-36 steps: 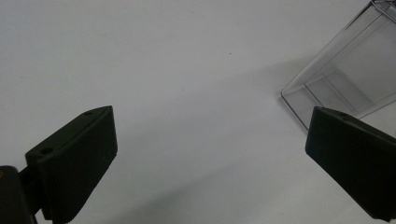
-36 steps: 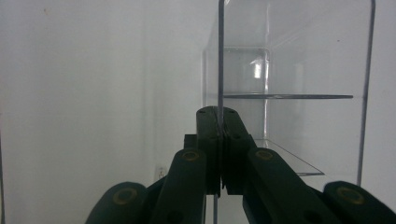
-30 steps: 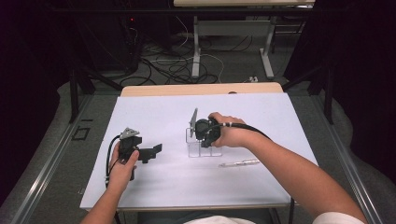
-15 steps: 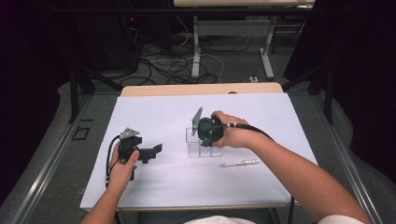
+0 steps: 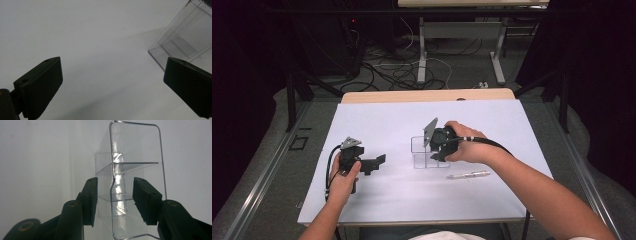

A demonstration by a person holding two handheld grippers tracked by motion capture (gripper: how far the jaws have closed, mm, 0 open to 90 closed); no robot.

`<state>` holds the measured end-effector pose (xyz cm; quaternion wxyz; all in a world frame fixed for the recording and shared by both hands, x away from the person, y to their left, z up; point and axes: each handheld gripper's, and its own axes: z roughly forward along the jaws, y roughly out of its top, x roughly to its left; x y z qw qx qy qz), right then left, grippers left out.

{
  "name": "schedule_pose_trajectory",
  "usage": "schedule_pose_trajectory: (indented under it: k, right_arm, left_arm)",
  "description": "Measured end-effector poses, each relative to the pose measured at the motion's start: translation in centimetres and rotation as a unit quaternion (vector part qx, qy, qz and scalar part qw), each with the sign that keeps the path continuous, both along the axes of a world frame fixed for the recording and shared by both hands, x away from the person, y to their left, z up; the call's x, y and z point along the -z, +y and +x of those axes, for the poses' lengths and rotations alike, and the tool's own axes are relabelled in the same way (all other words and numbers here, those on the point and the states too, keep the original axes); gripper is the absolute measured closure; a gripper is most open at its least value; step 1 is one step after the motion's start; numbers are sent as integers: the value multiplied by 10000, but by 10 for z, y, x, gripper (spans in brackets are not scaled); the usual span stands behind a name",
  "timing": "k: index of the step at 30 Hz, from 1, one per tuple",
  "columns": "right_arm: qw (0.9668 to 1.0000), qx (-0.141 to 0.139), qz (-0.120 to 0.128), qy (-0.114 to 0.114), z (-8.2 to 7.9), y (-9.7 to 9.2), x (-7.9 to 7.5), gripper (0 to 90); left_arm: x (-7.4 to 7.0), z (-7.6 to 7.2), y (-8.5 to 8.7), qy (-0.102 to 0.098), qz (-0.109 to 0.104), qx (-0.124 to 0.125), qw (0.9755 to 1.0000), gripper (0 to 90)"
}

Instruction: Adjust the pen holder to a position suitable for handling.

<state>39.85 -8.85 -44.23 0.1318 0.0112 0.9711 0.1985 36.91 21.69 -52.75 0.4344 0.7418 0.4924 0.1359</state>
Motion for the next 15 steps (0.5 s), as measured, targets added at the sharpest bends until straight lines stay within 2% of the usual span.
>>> schedule_pose_trajectory:
  k: [3, 7, 12, 15]
  right_arm:
    - [9998, 112, 122, -102, -3, -7, -4, 494]
    - [9997, 163, 113, -158, -6, -14, -6, 453]
    - [9988, 196, 114, -439, -11, -23, -10, 427]
    - [9989, 260, 150, -362, -15, -26, -11, 427]
  left_arm:
    - [0, 0, 0, 2, 5, 6, 10000, 24]
    - [0, 0, 0, 0, 8, 18, 10000, 24]
    - [1, 0, 0, 15, 1, -4, 10000, 24]
    - [1, 0, 0, 18, 8, -12, 10000, 24]
